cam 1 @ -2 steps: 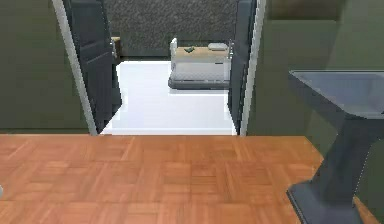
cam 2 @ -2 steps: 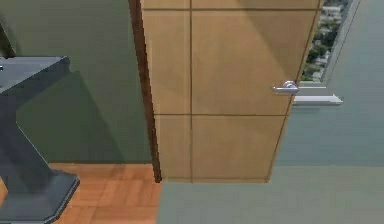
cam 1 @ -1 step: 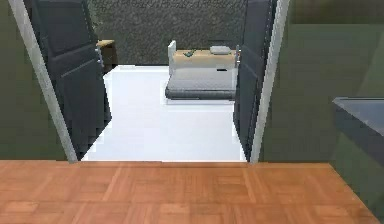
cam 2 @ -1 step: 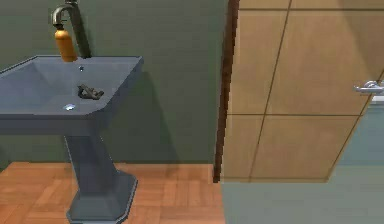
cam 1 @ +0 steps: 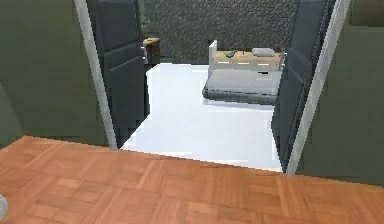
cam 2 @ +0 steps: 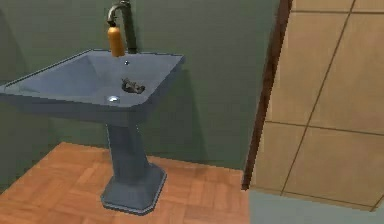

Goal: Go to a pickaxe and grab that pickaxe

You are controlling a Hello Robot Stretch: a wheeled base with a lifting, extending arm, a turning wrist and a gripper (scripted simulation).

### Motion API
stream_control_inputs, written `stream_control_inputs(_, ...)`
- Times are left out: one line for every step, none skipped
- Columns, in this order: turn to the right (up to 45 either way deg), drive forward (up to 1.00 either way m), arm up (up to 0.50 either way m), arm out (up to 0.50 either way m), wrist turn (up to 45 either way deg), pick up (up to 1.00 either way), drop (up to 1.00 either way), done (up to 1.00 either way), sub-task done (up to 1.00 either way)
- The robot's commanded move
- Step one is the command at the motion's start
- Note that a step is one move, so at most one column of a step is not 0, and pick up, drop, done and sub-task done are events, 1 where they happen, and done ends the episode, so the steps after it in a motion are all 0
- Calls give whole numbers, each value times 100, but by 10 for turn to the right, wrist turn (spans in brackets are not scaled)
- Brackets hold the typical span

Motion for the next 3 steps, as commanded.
stream_control_inputs(-30, 0, 0, 0, 0, 0, 0, 0, 0)
stream_control_inputs(0, 100, 0, 0, 0, 0, 0, 0, 0)
stream_control_inputs(0, 100, 0, 0, 0, 0, 0, 0, 0)
